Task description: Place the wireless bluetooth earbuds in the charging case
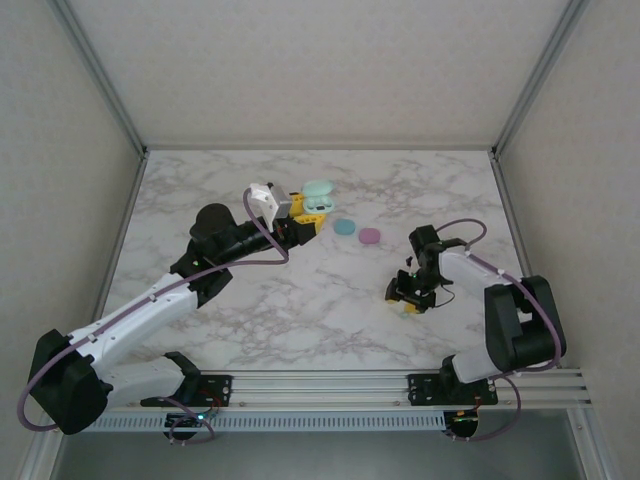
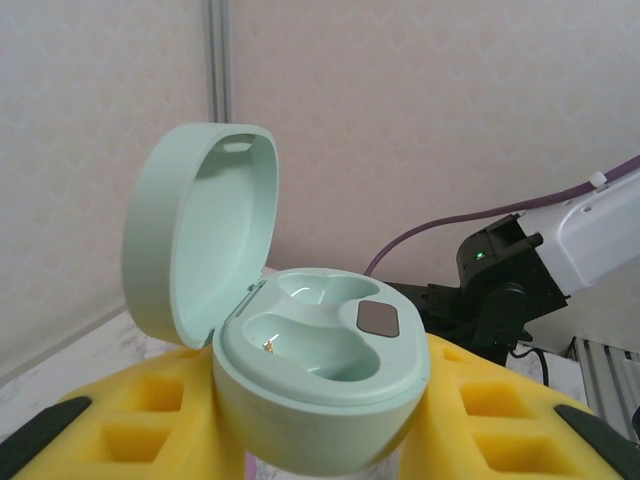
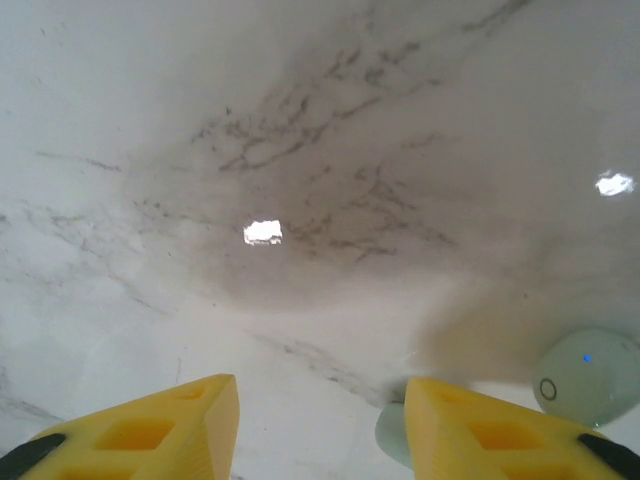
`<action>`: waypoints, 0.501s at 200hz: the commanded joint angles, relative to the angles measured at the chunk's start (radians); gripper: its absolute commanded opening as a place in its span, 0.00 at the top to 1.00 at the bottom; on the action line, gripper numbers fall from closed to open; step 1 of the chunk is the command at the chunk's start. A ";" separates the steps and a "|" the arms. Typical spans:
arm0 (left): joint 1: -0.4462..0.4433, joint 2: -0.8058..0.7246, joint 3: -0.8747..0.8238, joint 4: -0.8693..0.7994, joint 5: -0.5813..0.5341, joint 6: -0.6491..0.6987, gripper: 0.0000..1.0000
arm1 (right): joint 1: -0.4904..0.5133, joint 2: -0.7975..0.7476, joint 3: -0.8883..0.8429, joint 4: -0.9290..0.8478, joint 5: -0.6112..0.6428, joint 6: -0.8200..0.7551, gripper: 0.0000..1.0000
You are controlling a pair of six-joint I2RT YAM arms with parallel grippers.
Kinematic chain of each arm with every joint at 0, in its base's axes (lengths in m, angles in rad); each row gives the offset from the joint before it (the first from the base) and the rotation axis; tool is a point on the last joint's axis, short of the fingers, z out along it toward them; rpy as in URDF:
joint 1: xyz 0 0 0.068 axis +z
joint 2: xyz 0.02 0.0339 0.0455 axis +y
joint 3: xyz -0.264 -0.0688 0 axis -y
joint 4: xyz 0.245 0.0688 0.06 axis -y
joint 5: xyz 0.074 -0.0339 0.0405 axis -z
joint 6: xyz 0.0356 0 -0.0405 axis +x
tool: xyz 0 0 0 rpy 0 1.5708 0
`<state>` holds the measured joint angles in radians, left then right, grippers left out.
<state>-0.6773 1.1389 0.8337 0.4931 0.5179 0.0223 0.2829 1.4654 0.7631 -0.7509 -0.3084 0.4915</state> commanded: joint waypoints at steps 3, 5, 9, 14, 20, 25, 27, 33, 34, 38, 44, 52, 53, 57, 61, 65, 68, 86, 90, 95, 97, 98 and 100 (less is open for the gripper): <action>-0.010 -0.004 0.008 0.022 0.008 -0.009 0.78 | 0.013 -0.050 -0.034 -0.062 0.007 0.037 0.52; -0.010 -0.003 0.009 0.023 0.008 -0.009 0.78 | 0.014 -0.052 -0.036 -0.064 0.008 0.038 0.52; -0.010 -0.004 0.008 0.024 0.007 -0.010 0.78 | 0.016 -0.057 -0.039 -0.067 0.010 0.041 0.52; -0.011 -0.002 0.008 0.024 0.005 -0.011 0.78 | 0.015 -0.062 -0.043 -0.072 0.013 0.045 0.51; -0.010 -0.001 0.008 0.024 0.007 -0.010 0.78 | 0.017 -0.070 -0.047 -0.074 0.016 0.048 0.51; -0.010 0.001 0.008 0.024 0.007 -0.010 0.78 | 0.016 -0.075 -0.050 -0.074 0.019 0.052 0.51; -0.010 0.001 0.009 0.024 0.008 -0.010 0.78 | 0.017 -0.076 -0.051 -0.074 0.021 0.052 0.51; -0.010 0.002 0.008 0.025 0.011 -0.011 0.78 | 0.019 -0.082 -0.047 -0.079 0.025 0.052 0.51; -0.010 0.003 0.008 0.025 0.010 -0.012 0.78 | 0.019 -0.084 -0.046 -0.080 0.026 0.052 0.51; -0.010 0.005 0.008 0.025 0.011 -0.012 0.78 | 0.022 -0.091 -0.042 -0.083 0.031 0.052 0.51; -0.010 0.008 0.011 0.027 0.013 -0.012 0.78 | 0.026 -0.104 -0.036 -0.088 0.040 0.053 0.51; -0.010 0.011 0.013 0.027 0.016 -0.013 0.78 | 0.027 -0.123 -0.029 -0.093 0.054 0.060 0.50; -0.011 0.011 0.013 0.027 0.017 -0.013 0.78 | 0.027 -0.126 -0.028 -0.094 0.057 0.061 0.50; -0.010 0.013 0.016 0.027 0.017 -0.013 0.78 | 0.027 -0.134 -0.024 -0.098 0.069 0.066 0.50; -0.010 0.014 0.017 0.027 0.019 -0.015 0.78 | 0.027 -0.143 -0.021 -0.102 0.087 0.072 0.49; -0.011 0.015 0.018 0.027 0.019 -0.015 0.78 | 0.026 -0.151 -0.019 -0.108 0.101 0.078 0.49; -0.010 0.015 0.018 0.027 0.019 -0.015 0.78 | 0.027 -0.156 -0.018 -0.112 0.110 0.084 0.49; -0.011 0.012 0.016 0.028 0.016 -0.015 0.78 | 0.027 -0.183 -0.023 -0.126 0.154 0.122 0.47; -0.011 0.012 0.015 0.027 0.015 -0.014 0.78 | 0.026 -0.189 -0.028 -0.125 0.156 0.127 0.46; -0.011 0.011 0.013 0.027 0.015 -0.013 0.78 | 0.026 -0.197 -0.037 -0.120 0.157 0.139 0.45; -0.011 0.010 0.013 0.027 0.013 -0.013 0.78 | 0.026 -0.199 -0.041 -0.119 0.155 0.143 0.45; -0.011 0.009 0.013 0.027 0.013 -0.013 0.78 | 0.026 -0.201 -0.042 -0.119 0.154 0.145 0.45; -0.011 0.009 0.013 0.027 0.012 -0.013 0.78 | 0.027 -0.202 -0.046 -0.117 0.152 0.147 0.44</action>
<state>-0.6773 1.1515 0.8337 0.4934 0.5182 0.0219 0.3038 1.2991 0.7269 -0.8341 -0.2161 0.5747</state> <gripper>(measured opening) 0.354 0.540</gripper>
